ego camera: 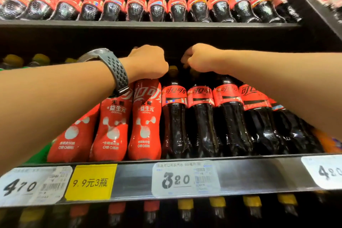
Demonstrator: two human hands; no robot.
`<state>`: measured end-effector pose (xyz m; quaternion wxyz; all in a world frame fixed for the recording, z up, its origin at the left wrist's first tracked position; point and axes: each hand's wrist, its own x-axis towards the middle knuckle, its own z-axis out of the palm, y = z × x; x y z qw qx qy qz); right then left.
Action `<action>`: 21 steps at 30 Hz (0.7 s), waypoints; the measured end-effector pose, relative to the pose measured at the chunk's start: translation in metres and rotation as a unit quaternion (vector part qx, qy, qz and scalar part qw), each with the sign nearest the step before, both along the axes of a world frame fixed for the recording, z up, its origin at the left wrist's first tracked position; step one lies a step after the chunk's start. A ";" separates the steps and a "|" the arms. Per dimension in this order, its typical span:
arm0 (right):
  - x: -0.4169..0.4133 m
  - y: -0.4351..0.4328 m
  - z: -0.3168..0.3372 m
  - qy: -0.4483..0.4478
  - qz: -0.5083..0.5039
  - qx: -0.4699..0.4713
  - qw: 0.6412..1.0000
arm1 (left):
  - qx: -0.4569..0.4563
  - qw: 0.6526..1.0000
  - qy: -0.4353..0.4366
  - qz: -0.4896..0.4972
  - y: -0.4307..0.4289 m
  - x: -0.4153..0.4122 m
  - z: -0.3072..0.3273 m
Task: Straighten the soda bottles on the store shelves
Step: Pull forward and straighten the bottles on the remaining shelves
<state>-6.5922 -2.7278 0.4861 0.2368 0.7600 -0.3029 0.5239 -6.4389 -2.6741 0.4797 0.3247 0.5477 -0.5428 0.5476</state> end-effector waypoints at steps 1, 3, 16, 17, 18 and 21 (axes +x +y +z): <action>-0.010 0.001 0.001 -0.005 -0.021 -0.004 1.000 | 0.009 1.000 -0.006 -0.015 -0.003 -0.008 0.001; -0.030 0.002 0.002 -0.010 -0.093 -0.015 0.996 | 0.033 0.998 -0.007 -0.049 -0.011 -0.025 0.004; -0.074 -0.035 -0.007 -0.008 -0.157 -0.005 0.987 | 0.042 0.994 0.061 -0.081 -0.061 -0.077 0.008; -0.074 -0.037 -0.007 -0.021 -0.148 -0.002 0.989 | 0.038 0.993 0.071 -0.081 -0.062 -0.078 0.008; -0.075 -0.039 -0.006 -0.035 -0.137 0.003 0.990 | 0.039 0.993 0.079 -0.080 -0.063 -0.079 0.007; -0.076 -0.042 -0.005 -0.074 -0.101 0.016 0.992 | 0.041 0.991 0.102 -0.082 -0.063 -0.082 0.005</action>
